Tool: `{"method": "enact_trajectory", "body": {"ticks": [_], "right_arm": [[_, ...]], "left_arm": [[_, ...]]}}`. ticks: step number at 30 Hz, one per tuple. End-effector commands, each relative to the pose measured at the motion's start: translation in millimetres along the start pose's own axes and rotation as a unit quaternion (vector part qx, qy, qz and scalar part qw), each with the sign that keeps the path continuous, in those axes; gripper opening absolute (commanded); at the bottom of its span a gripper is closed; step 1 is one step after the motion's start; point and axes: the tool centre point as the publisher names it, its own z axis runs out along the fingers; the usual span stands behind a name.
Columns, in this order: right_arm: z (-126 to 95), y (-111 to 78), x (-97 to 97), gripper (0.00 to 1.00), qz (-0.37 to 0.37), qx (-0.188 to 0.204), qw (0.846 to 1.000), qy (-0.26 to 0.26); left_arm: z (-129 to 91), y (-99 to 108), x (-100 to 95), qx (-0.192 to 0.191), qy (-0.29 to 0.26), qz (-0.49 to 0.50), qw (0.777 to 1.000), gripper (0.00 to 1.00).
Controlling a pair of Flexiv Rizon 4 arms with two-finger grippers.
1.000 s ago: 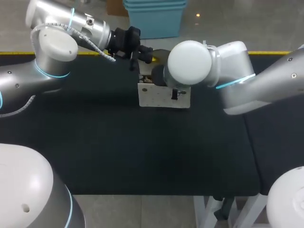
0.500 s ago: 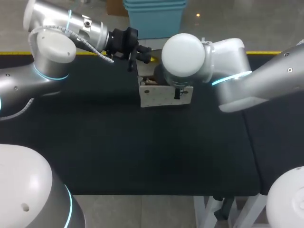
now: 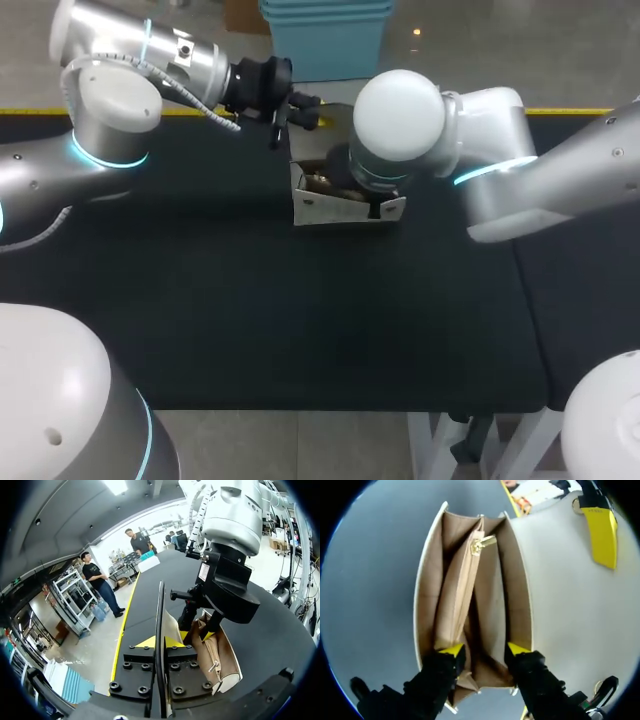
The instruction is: Pick up the bag, open it, inspect its contents, close it, and place it on the opposite side
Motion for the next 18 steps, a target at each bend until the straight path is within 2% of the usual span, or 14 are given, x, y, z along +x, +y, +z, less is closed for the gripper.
{"method": "enact_trajectory", "body": {"ticks": [1,4,18], "right_arm": [[5.0,-4.6,11.1,0.88,0.001,-0.003,1.000,-0.005],[5.5,-4.1,13.7,0.93,0.002,-0.004,1.000,-0.004],[4.5,-4.8,11.6,0.91,0.006,-0.006,1.000,-0.008]], "left_arm": [[0.1,-0.4,-7.6,0.006,0.002,0.006,1.000,0.00],[3.1,0.7,-9.1,0.008,0.004,0.010,1.000,0.00],[6.5,0.9,-7.2,0.011,0.012,0.020,1.000,0.00]]}}
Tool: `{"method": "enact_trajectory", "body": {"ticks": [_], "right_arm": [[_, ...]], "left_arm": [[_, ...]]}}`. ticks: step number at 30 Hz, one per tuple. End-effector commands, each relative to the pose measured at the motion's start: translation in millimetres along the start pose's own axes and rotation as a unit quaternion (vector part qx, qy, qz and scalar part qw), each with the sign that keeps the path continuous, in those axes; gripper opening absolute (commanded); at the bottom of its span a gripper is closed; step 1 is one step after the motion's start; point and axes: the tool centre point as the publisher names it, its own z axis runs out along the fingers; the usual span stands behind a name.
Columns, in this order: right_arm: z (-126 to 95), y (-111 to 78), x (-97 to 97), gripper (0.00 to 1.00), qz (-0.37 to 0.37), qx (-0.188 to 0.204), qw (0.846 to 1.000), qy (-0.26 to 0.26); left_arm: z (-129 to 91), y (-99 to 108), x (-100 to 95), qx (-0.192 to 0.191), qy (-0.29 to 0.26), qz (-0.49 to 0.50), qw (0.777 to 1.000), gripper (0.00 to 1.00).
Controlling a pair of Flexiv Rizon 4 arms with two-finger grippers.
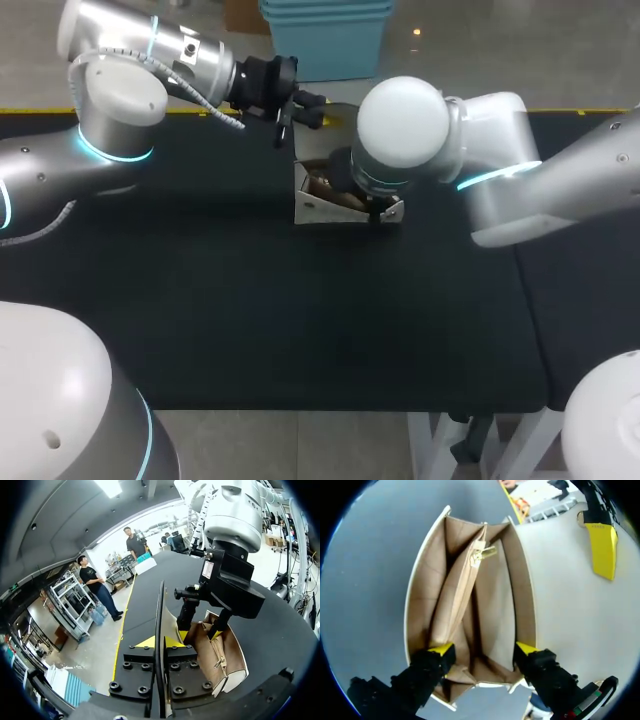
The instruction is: Pick up the bag, open it, inspect its contents, close it, and place it on the opposite side
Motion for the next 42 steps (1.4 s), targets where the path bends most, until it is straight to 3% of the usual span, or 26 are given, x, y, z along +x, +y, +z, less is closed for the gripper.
{"method": "enact_trajectory", "body": {"ticks": [1,18,25,28,33,38,42], "right_arm": [[6,-4.5,7.2,0.91,0.000,-0.001,1.000,-0.005],[5,-4.5,5.4,0.91,0.001,-0.002,1.000,-0.008],[2,-5.0,2.9,0.86,0.003,-0.003,1.000,-0.013],[1,-4.7,1.5,0.79,0.004,-0.003,1.000,-0.015],[0,-3.6,-0.8,0.49,0.004,-0.004,1.000,-0.018],[-12,-2.7,-7.6,0.47,0.007,-0.007,0.999,-0.039],[-39,-1.0,-16.7,0.46,0.008,-0.010,0.997,-0.077]], "left_arm": [[-2,1,-3.6,0.004,0.000,0.001,1.000,0.00],[-1,1,-3.2,0.002,0.001,0.001,1.000,0.00],[0,-1,-1.8,0.003,0.003,0.004,1.000,0.00],[0,-1,-1.4,0.003,0.003,0.005,1.000,0.00],[0,-3,0.1,0.003,0.004,0.006,1.000,0.00],[0,-7,1.9,-0.005,0.004,0.007,1.000,0.00],[-2,-11,2.8,-0.018,-0.002,0.005,1.000,0.00]]}}
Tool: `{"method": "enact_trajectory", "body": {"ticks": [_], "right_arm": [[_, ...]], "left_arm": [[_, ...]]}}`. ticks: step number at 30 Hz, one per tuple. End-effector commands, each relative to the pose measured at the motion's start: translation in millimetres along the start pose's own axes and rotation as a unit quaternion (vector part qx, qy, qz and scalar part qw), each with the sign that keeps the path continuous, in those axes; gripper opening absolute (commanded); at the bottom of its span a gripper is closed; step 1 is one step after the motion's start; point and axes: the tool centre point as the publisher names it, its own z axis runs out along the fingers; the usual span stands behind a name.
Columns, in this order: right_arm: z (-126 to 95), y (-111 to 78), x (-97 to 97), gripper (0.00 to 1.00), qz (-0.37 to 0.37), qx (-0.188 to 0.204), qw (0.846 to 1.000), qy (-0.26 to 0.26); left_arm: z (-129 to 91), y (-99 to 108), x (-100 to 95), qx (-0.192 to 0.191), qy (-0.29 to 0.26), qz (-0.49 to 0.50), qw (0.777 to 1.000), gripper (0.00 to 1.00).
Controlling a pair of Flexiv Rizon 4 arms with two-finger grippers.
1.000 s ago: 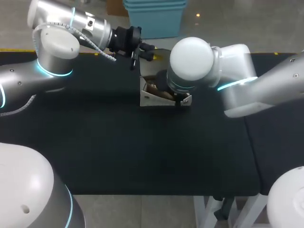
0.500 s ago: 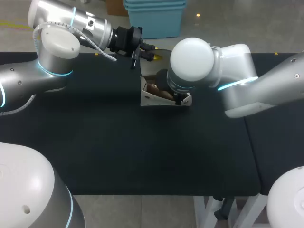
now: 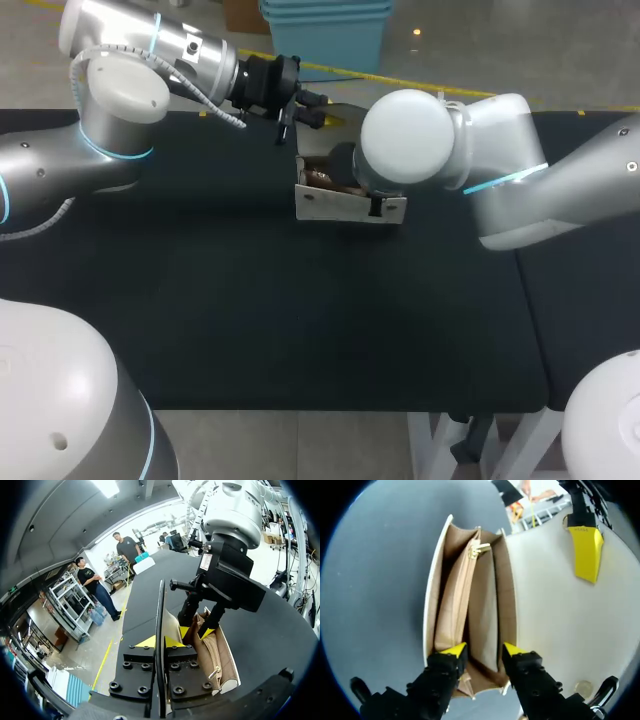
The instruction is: Pick up the bag, open it, inspect its contents, close it, and place it on the opposite side
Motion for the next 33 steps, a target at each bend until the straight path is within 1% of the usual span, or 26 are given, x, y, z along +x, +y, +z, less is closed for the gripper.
{"method": "enact_trajectory", "body": {"ticks": [1,7,14,16,17,20,24,27,33], "right_arm": [[-31,-2.2,-1.2,0.45,0.003,-0.001,0.999,-0.037],[-68,3.3,-9.2,0.37,-0.005,-0.010,0.996,-0.084],[-97,4.1,-6.4,0.23,-0.004,-0.012,0.993,-0.119],[-105,2.3,-3.6,0.05,0.000,-0.012,0.992,-0.129],[-108,1.2,-1.6,0.00,0.001,-0.011,0.991,-0.131],[-110,-0.6,5.9,0.00,0.001,-0.010,0.991,-0.131],[-106,-2.4,16.7,0.00,0.003,-0.011,0.993,-0.120],[-103,-3.1,23.9,0.00,0.003,-0.013,0.994,-0.111],[-95,-3.9,33.7,0.00,0.004,-0.017,0.995,-0.094]], "left_arm": [[-4,-8,2.0,-0.011,-0.006,-0.004,1.000,0.00],[-7,-12,2.9,-0.011,-0.009,-0.031,0.999,0.00],[-11,-19,6.6,-0.016,-0.012,-0.054,0.998,0.00],[-10,-19,8.7,-0.018,-0.010,-0.062,0.998,0.00],[-8,-17,9.3,-0.019,-0.010,-0.070,0.997,0.00],[-1,-6,9.9,-0.016,-0.002,-0.093,0.996,0.00],[6,10,8.3,-0.016,0.003,-0.116,0.993,0.00],[12,22,5.3,-0.022,0.004,-0.126,0.992,0.00],[23,47,-2.5,-0.031,0.025,-0.138,0.990,0.00]]}}
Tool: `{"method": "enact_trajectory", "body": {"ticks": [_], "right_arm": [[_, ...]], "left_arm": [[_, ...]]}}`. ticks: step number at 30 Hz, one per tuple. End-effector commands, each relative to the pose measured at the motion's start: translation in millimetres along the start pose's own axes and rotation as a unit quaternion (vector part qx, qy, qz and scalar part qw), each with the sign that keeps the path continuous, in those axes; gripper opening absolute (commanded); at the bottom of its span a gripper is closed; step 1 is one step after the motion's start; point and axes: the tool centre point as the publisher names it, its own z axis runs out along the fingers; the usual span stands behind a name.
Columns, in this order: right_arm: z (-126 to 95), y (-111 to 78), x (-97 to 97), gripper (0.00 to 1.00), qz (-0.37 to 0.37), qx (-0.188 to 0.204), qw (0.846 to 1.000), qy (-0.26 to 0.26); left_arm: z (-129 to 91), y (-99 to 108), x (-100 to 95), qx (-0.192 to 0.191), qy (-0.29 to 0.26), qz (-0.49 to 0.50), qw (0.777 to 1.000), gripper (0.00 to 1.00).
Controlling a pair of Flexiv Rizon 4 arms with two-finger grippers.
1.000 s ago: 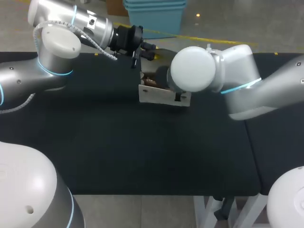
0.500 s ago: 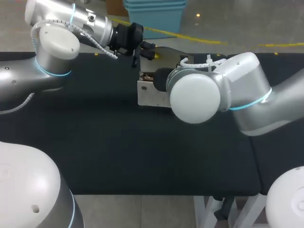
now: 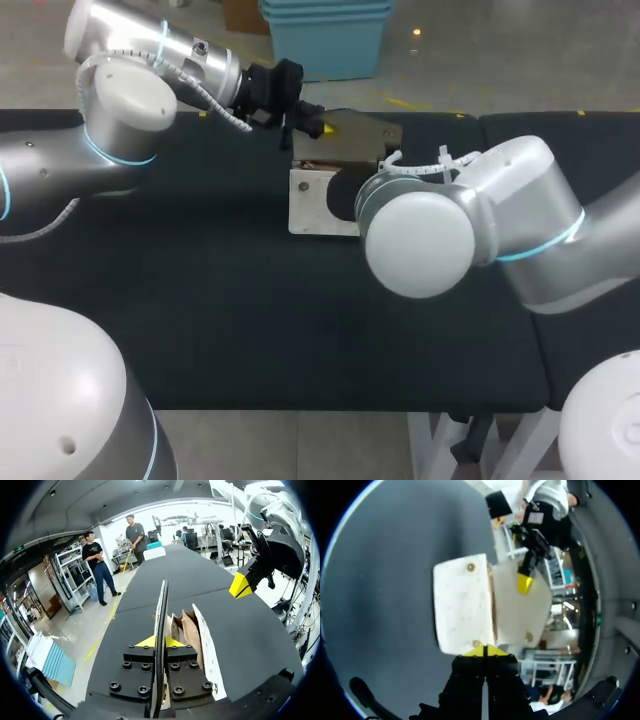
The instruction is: Pick up the bag, open it, inspect its contents, close it, and place it on the opposite side
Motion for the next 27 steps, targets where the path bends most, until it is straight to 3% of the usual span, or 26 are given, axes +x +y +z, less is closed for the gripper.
{"method": "enact_trajectory", "body": {"ticks": [1,12,22,27], "right_arm": [[7,-2.0,5.1,0.00,0.002,-0.005,1.000,0.002],[23,-2.5,21.5,0.00,0.005,-0.001,1.000,0.019],[36,4.1,52.8,0.00,0.004,0.001,0.999,0.038],[35,5.7,64.5,0.19,0.008,0.002,1.000,0.022]], "left_arm": [[15,15,-18.7,0.002,0.023,-0.003,1.000,0.00],[25,37,-11.6,-0.009,0.013,0.043,0.999,0.00],[35,50,-3.1,-0.034,-0.033,0.060,0.997,0.00],[42,59,-4.5,-0.038,-0.029,0.066,0.997,0.00]]}}
